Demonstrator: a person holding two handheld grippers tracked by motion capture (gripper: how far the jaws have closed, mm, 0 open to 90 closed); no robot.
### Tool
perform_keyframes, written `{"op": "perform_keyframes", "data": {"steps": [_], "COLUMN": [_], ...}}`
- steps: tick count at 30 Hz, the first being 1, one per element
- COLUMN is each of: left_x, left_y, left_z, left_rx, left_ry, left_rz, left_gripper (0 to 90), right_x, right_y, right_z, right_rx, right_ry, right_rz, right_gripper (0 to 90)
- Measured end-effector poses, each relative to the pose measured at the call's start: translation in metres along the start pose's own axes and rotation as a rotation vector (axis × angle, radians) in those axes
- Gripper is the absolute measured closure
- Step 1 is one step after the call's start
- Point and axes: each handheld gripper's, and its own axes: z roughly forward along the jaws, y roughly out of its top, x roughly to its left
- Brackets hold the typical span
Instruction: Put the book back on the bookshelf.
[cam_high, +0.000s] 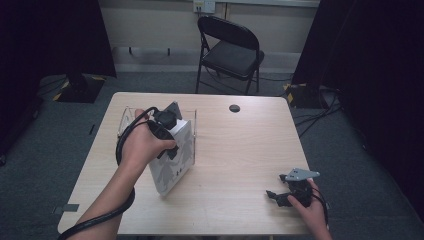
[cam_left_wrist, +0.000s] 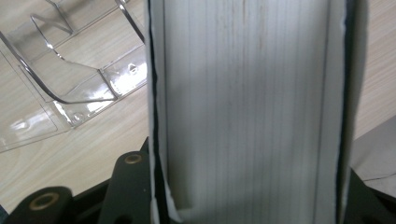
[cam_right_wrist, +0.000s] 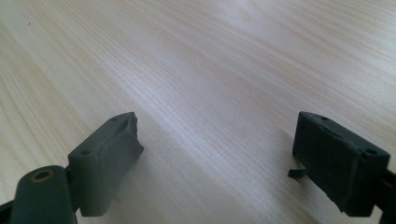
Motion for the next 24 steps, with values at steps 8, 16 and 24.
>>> {"op": "perform_keyframes", "data": {"steps": [8,16,24], "left_x": [0.0,0.005,0.009], "left_y": [0.009,0.014,0.021], "left_z": [-0.001,0.003,0.004], "left_rx": [0.005,0.006,0.007], "left_ry": [0.002,0.001,0.016], "left_rz": [-0.012,-0.035,-0.059], "left_gripper": [53.1,53.1,53.1], "right_x": [0.0,0.0,0.0], "right_y": [0.0,0.0,0.0], "right_z": [0.0,0.0,0.0], "right_rx": [0.001,0.002,0.003], "right_ry": [-0.002,0.0,0.0], "right_rz": [0.0,0.0,-0.001], "right_gripper": [13.5,13.5,13.5]}}
